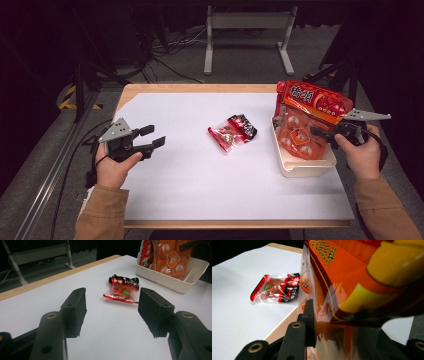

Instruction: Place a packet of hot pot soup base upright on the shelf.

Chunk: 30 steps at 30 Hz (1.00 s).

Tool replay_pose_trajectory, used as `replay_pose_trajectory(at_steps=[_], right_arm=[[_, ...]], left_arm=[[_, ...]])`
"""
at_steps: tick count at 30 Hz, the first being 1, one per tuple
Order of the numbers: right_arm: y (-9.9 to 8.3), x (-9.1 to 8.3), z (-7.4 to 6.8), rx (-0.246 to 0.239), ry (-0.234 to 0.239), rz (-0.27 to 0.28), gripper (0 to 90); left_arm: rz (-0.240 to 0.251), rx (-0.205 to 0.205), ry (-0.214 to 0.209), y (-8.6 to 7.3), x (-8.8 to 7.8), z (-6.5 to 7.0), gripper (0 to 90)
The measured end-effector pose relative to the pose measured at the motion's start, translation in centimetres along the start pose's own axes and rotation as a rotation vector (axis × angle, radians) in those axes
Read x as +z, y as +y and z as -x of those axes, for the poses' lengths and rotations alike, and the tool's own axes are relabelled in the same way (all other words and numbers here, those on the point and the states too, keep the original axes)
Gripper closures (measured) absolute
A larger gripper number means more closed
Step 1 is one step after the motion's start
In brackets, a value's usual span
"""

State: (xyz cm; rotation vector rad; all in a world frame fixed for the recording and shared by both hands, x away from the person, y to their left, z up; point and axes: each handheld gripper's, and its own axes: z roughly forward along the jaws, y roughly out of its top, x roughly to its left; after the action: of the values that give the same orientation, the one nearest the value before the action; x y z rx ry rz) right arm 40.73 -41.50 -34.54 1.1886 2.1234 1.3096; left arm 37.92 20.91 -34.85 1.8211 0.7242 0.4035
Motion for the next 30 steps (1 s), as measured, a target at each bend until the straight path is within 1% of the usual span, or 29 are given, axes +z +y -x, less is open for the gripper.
replay_pose_trajectory(at_steps=[1,2,3,4,5,6,7,8,11,15,17,18,20,22,24,26,27,28,29,30], right_arm=[[0.0,-0.1,0.1,0.011,0.000,0.002,66.6],[0.0,-0.1,0.2,0.019,-0.006,0.007,62.1],[0.0,-0.2,0.3,0.023,-0.026,0.021,56.4],[0.0,-0.3,0.3,0.027,-0.043,0.037,50.2],[-0.1,-0.5,0.4,0.038,-0.042,0.058,45.7],[0.0,-0.7,0.4,0.049,-0.035,0.076,43.3],[0.0,-1.0,0.4,0.056,-0.039,0.090,39.9],[0.0,-1.1,0.4,0.048,-0.049,0.092,36.3],[0.2,-1.6,0.4,0.032,-0.080,0.094,28.3],[0.0,-2.2,0.5,0.025,-0.110,0.109,24.3],[-0.1,-2.5,0.5,0.014,-0.128,0.107,23.3],[-0.1,-2.7,0.4,0.014,-0.132,0.113,22.3],[-0.1,-3.3,0.2,0.014,-0.144,0.121,21.9],[-0.2,-3.8,-0.2,0.004,-0.168,0.113,20.9],[-0.4,-4.3,-0.7,-0.016,-0.194,0.096,20.3],[-0.5,-4.8,-1.2,-0.029,-0.211,0.091,19.9],[-0.6,-5.1,-1.4,-0.036,-0.219,0.090,19.7],[-0.6,-5.4,-1.6,-0.037,-0.227,0.095,19.3],[-0.7,-5.7,-1.8,-0.035,-0.235,0.099,19.0],[-0.8,-6.0,-2.0,-0.034,-0.247,0.103,19.0]], left_arm=[[-0.003,-0.004,-0.001,0.0,0.0,0.0,40.1],[-0.004,-0.004,-0.002,0.0,0.1,0.0,39.9],[-0.004,-0.005,-0.001,-0.1,0.1,0.0,39.6],[-0.004,-0.015,-0.004,-0.1,0.1,0.0,39.1],[0.000,-0.014,-0.003,-0.1,0.2,-0.1,39.0],[-0.003,-0.009,-0.003,-0.2,0.2,-0.2,39.0],[-0.004,-0.010,-0.004,-0.2,0.3,-0.2,38.9],[0.000,-0.017,-0.007,-0.2,0.3,-0.2,38.9],[0.000,-0.013,-0.008,-0.1,0.4,-0.2,38.7],[0.004,-0.025,-0.014,-0.1,0.3,-0.1,38.6],[0.003,-0.023,-0.014,-0.1,0.3,-0.1,38.6],[0.001,-0.013,-0.012,-0.1,0.4,-0.2,38.5],[0.000,-0.014,-0.013,-0.1,0.4,-0.2,38.5],[0.001,-0.012,-0.011,-0.1,0.4,-0.2,38.4],[0.001,-0.015,-0.010,-0.1,0.4,-0.2,38.3],[-0.001,-0.013,-0.011,-0.1,0.4,-0.2,38.3],[-0.002,-0.018,-0.013,-0.1,0.4,-0.1,38.3],[-0.001,-0.018,-0.015,-0.1,0.5,0.0,38.3],[-0.003,-0.007,-0.013,-0.1,0.5,-0.1,38.2],[-0.003,-0.005,-0.012,-0.1,0.5,0.0,38.2]])
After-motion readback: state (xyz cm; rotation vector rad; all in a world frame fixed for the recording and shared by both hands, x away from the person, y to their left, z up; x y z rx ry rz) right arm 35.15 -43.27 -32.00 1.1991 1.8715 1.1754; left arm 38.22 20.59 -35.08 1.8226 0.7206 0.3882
